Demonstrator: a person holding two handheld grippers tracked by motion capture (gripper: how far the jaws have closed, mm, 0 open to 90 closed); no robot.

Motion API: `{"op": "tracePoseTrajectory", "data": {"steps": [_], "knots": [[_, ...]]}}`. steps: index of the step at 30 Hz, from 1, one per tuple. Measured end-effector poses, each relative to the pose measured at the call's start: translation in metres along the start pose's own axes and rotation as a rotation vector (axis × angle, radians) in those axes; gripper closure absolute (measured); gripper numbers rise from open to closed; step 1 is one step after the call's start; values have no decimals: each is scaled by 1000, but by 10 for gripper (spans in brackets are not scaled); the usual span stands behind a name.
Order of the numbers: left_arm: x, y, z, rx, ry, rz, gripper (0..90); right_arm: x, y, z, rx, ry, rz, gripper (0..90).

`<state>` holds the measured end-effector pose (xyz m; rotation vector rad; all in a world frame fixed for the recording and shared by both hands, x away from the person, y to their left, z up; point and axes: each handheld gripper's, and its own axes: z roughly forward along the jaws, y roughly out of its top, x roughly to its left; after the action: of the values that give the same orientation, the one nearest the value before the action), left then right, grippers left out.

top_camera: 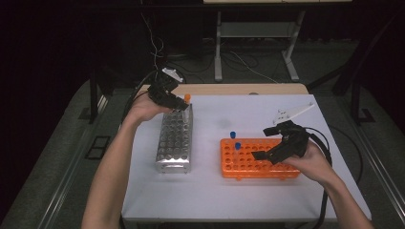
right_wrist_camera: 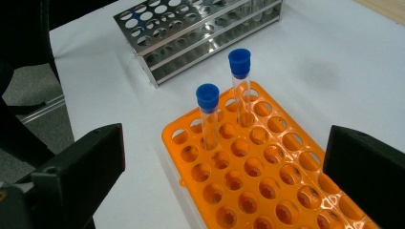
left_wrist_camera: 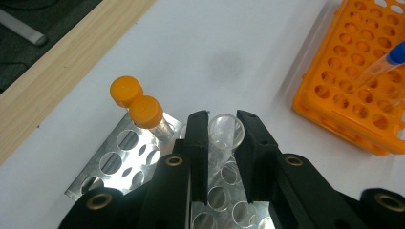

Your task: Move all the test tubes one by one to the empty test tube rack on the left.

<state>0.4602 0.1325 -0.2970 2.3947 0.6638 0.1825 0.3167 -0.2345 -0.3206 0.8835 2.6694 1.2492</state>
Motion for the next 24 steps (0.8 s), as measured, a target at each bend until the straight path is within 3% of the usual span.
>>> {"op": "tracePoseTrajectory", "data": {"steps": [24], "knots": [[3, -18, 30, 14, -16, -15, 739, -1, -17, 16, 31, 21, 9, 1]]}}
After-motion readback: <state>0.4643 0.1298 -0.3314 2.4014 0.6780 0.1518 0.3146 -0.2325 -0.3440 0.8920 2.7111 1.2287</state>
